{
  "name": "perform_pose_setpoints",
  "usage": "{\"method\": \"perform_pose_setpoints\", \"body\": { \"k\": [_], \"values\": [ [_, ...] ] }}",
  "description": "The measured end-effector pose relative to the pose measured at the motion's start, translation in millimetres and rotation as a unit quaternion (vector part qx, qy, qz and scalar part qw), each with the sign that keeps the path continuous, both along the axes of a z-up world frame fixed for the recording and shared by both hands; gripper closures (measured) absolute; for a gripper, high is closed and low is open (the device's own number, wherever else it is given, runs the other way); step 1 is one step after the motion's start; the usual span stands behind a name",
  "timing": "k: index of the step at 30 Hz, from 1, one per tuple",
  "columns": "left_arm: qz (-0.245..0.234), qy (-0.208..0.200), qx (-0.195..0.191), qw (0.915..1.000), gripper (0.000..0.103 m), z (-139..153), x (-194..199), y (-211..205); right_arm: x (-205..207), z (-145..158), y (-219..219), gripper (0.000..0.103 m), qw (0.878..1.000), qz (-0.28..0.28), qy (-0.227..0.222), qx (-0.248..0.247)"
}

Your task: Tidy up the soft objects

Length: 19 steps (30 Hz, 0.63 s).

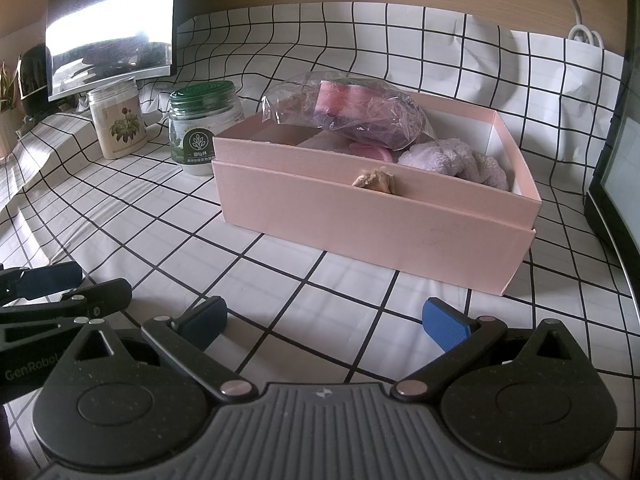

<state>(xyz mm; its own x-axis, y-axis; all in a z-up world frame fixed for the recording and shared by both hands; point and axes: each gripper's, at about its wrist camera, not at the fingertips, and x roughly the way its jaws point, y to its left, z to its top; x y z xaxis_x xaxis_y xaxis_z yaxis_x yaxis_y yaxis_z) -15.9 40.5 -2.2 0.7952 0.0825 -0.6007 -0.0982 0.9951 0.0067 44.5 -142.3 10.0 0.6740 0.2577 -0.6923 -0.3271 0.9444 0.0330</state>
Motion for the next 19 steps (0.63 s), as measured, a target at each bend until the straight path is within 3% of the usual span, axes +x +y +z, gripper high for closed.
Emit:
{"method": "perform_pose_setpoints", "body": {
  "k": [19],
  "values": [
    [0.001,0.0,-0.001,1.0,0.048,0.1,0.0,-0.1,-0.1,0.4,0.0,0.0,1.0,0.0,0.0,0.0]
  ]
}}
